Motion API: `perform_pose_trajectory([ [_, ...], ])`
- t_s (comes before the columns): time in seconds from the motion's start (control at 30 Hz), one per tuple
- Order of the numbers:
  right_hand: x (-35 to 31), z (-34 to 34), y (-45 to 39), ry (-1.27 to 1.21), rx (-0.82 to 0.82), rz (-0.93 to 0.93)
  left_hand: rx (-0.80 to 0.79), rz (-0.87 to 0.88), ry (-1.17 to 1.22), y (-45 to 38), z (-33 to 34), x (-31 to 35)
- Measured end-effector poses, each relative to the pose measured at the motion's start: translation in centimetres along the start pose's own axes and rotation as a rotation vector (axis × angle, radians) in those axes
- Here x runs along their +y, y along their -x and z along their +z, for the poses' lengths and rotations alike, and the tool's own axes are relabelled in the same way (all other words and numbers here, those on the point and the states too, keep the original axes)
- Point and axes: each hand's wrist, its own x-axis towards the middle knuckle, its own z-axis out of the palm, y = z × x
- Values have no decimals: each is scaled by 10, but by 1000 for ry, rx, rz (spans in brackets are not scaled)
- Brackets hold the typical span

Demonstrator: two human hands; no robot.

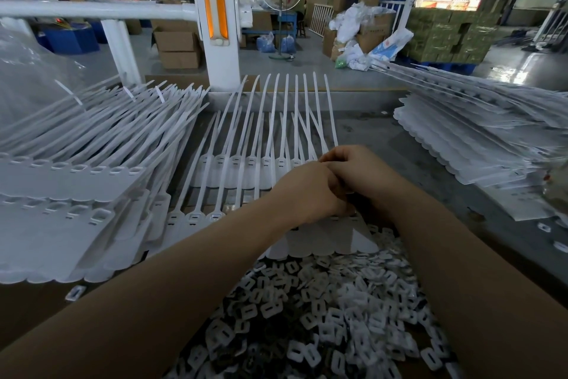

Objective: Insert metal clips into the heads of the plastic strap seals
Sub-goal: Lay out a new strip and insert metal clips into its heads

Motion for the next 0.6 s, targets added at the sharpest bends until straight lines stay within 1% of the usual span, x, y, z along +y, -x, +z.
perform_pose_trajectory([
  [0.1,1,-1,-2,11,4,9,8,60,8,2,-2,-3],
  [0.2,1,-2,-3,10,0,11,-38,127,29,5,-8,-6],
  [0.33,1,-4,-3,24,-17,3,-81,227,-121,9,-17,-14],
  [0.5,2,-7,-4,17,-11,4,-110,346,-185,21,-17,-18],
  [0.6,2,-8,-4,-21,-22,13,-120,395,-265,25,-15,-17],
])
